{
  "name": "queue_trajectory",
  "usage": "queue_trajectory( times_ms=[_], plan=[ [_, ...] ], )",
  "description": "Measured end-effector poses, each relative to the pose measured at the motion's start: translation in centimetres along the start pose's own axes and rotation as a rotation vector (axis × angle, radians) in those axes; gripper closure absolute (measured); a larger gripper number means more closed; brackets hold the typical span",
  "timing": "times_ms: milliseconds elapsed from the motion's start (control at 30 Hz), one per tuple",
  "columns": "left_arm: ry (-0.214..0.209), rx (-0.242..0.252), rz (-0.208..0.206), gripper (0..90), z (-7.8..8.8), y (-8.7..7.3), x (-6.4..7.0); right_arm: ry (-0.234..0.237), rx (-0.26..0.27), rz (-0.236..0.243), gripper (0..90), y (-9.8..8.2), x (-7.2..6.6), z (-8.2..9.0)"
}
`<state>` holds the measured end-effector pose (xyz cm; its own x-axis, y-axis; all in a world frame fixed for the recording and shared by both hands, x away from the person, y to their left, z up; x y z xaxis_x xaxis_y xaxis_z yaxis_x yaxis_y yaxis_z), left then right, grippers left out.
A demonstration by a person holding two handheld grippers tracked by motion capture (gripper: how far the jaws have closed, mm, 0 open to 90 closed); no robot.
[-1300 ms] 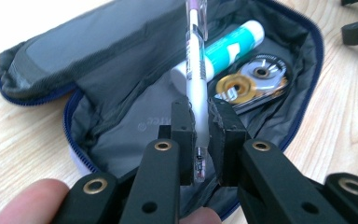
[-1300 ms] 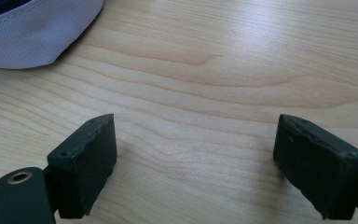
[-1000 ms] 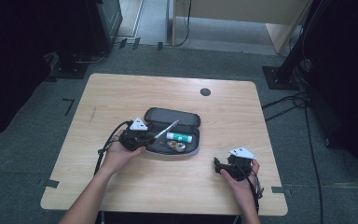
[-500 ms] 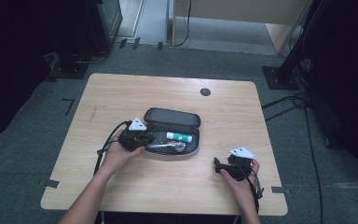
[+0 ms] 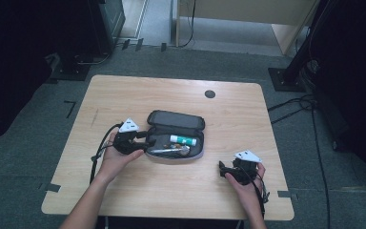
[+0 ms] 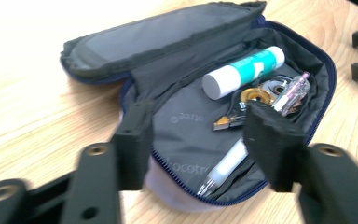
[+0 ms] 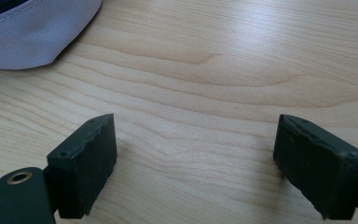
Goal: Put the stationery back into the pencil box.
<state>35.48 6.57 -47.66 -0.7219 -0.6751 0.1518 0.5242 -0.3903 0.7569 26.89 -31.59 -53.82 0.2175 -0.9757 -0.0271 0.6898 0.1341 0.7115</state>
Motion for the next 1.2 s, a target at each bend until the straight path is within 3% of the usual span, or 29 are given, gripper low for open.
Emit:
queue_trajectory(
  times_ms=[267,467,567,833,1067,1200],
  plan=[
    [0.024,0.061,0.075,17.5,2.2,-0.7,-1.1,0.001,-0.002,0.001,12.5,0.0,0.0,0.0],
    [0.027,0.11,0.094,1.4,4.1,-1.9,-2.0,0.0,-0.01,0.003,8.6,0.1,0.0,-0.1],
    [0.063,0.126,0.135,1.3,4.9,-2.8,-2.5,0.0,-0.017,0.004,5.3,0.1,0.0,-0.2],
    [0.13,0.117,0.188,1.3,6.6,-5.5,-3.9,0.016,-0.035,0.018,0.0,0.1,-0.1,-0.4],
    [0.176,0.096,0.184,1.4,7.7,-7.1,-4.5,0.018,-0.037,0.015,0.0,0.1,-0.1,-0.4],
    [0.182,0.096,0.181,1.3,8.1,-8.1,-4.5,0.011,-0.035,0.01,0.0,0.1,-0.1,-0.4]
  ],
)
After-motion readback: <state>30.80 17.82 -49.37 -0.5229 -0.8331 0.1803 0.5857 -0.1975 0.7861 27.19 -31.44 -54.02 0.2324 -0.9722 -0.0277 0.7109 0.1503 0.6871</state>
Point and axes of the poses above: each handheld gripper's, and its own axes: z roughly backward along the jaws, y roughly out of its top, x roughly to its right, the point moved 2 cm from there along -z, roughly forward along the jaws, and after that the axes turned 2 degrees about -x, right-handed, at the moved point
